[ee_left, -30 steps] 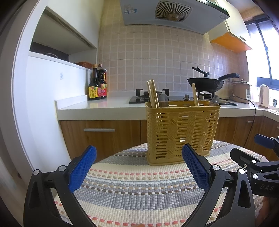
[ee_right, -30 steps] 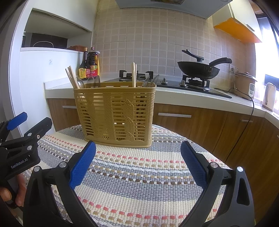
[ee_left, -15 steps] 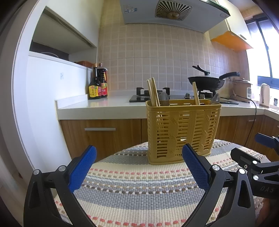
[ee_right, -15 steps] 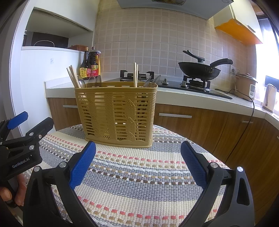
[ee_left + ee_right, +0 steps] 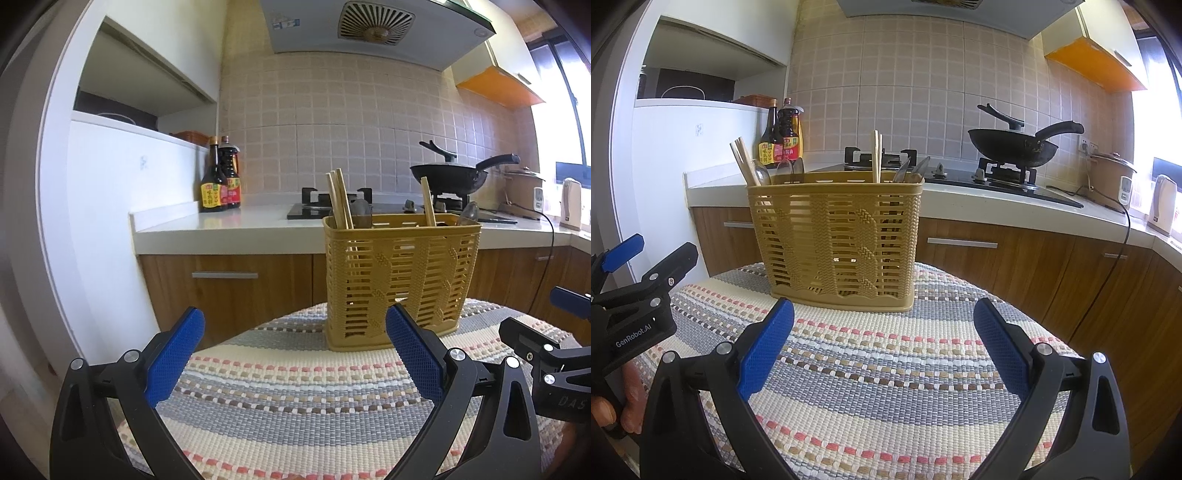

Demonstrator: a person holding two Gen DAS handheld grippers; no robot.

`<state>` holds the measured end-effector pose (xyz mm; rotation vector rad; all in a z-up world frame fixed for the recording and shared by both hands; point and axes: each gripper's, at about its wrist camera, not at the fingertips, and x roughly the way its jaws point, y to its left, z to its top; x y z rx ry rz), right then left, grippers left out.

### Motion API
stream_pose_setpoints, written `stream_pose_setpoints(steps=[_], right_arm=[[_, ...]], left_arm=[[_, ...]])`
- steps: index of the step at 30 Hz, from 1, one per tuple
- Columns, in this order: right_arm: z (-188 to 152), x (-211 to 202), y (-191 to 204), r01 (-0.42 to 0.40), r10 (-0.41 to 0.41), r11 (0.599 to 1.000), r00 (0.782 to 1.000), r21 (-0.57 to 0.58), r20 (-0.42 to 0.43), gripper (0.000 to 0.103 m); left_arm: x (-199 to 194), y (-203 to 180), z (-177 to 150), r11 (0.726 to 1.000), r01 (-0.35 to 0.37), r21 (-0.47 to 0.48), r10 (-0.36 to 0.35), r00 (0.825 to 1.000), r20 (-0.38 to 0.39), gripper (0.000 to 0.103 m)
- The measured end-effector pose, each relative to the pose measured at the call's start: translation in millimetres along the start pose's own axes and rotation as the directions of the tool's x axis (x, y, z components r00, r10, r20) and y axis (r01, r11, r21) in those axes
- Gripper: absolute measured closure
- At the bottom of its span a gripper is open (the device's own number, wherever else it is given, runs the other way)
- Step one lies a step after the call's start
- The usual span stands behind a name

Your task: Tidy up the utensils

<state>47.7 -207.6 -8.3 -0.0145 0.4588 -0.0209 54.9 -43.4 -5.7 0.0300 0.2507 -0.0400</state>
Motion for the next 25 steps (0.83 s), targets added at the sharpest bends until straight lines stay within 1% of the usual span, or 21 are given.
stream_pose_setpoints(steps=[4,7,10,15,19,21,25], right_arm=[[0.0,-0.4,-0.6,0.002,-0.002,1.000,1.000,0.004,0.003,0.010],[-0.6,0.4,-2.6,0.000,0.000,1.000,1.000,0.014,-0.001,0.010],[-0.8,0.8,-2.9,0.000,0.000,1.000,1.000,0.015,-0.003,0.010],[-1.1,1.9,-2.0,0.000,0.000,1.000,1.000,0.004,-0.003,0.010],[-1.1,1.7,-1.2,0.000,0.000,1.000,1.000,0.003,-0.004,0.010],[-1.3,1.8,-1.5,0.000,0.000,1.000,1.000,0.006,-0.005,0.010],[-1.7,1.3,-0.4,0.001,-0.001,1.000,1.000,0.007,-0.005,0.010]], left_arm=[[0.1,0.1,0.4,1.000,0.003,-0.004,-0.003,1.000,-0.003,0.008],[-0.5,0.6,0.2,1.000,-0.007,-0.011,0.007,1.000,-0.001,0.008],[0.1,3.3,0.3,1.000,-0.014,-0.027,0.014,1.000,-0.007,0.008],[-1.4,11.5,0.6,0.998,-0.001,-0.062,0.001,1.000,0.003,0.008],[2.9,16.2,2.0,0.996,0.006,-0.093,-0.009,1.000,-0.027,0.007],[4.7,16.9,1.8,0.995,0.005,-0.096,-0.009,0.999,-0.037,0.007],[4.4,15.9,1.0,0.996,-0.003,-0.086,0.000,0.999,-0.032,0.007]])
